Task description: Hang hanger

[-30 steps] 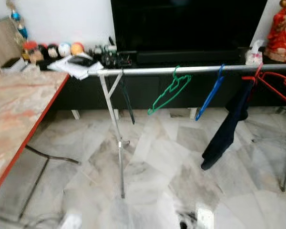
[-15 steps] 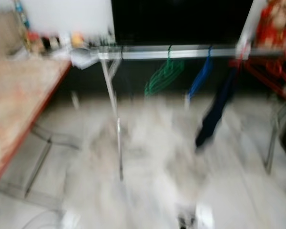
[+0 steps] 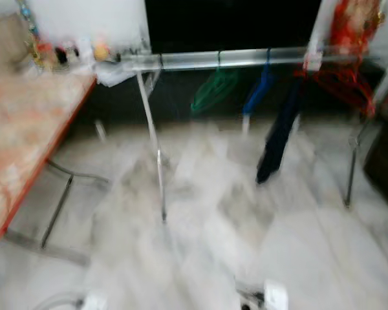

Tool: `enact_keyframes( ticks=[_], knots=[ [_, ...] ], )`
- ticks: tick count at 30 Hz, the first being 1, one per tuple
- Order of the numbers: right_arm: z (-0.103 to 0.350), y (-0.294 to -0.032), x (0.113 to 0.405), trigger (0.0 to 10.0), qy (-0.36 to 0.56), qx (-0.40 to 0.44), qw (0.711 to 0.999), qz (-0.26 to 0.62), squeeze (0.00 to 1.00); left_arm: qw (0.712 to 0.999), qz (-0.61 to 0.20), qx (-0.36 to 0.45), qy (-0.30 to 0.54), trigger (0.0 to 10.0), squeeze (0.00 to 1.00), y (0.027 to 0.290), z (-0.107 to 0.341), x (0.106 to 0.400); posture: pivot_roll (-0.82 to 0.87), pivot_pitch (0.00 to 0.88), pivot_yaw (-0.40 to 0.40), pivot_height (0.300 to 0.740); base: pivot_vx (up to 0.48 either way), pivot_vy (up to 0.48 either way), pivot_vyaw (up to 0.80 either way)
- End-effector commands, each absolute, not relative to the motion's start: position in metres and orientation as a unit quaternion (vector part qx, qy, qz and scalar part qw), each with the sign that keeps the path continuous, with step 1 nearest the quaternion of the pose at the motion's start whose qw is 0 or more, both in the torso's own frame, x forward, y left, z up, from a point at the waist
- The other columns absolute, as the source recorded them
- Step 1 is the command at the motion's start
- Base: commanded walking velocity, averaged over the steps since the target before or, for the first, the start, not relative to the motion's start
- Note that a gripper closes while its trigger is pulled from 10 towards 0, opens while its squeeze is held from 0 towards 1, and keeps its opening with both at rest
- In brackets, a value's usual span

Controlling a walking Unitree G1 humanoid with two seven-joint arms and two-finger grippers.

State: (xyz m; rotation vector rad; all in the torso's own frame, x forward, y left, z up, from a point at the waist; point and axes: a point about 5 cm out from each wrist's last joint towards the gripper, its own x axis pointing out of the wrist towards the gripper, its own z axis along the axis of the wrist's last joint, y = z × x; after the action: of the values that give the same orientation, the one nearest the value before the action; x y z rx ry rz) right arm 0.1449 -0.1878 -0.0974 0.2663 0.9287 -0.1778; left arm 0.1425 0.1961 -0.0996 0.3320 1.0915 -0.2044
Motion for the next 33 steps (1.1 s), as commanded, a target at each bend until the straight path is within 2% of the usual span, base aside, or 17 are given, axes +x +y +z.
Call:
enact_keyframes(
  ticks=[1, 21, 24, 33],
  knots=[
    [-0.0963, -0.1924, 0.147, 10.0, 0.446, 0.123, 0.882, -0.094, 0.0, 0.832, -0.104, 0.16, 0.52, 10.0, 0.0, 0.194, -0.1008, 0.1404, -0.13, 0.0, 0.004, 0.74, 0.0, 0.0, 0.0],
    [-0.0959, -0.195, 0.1477, 10.0, 0.445, 0.131, 0.88, -0.103, 0.0, 0.834, -0.111, 0.159, 0.517, 10.0, 0.0, 0.1921, -0.1002, 0.1425, -0.12, 0.011, 0.007, 0.74, 0.0, 0.0, -0.66],
    [-0.0959, -0.1949, 0.1478, 10.0, 0.445, 0.131, 0.88, -0.103, 0.0, 0.833, -0.111, 0.162, 0.517, 10.0, 0.0, 0.1923, -0.1002, 0.1426, -0.12, 0.015, 0.01, 0.74, 0.0, -0.381, -0.66],
    [-0.0953, -0.1943, 0.1492, 10.0, 0.443, 0.131, 0.881, -0.101, 0.0, 0.833, -0.114, 0.168, 0.515, 10.0, 0.0, 0.1921, -0.0999, 0.1435, -0.12, 0.016, 0.004, 0.74, 0.0, -0.094, -0.66]
  ],
)
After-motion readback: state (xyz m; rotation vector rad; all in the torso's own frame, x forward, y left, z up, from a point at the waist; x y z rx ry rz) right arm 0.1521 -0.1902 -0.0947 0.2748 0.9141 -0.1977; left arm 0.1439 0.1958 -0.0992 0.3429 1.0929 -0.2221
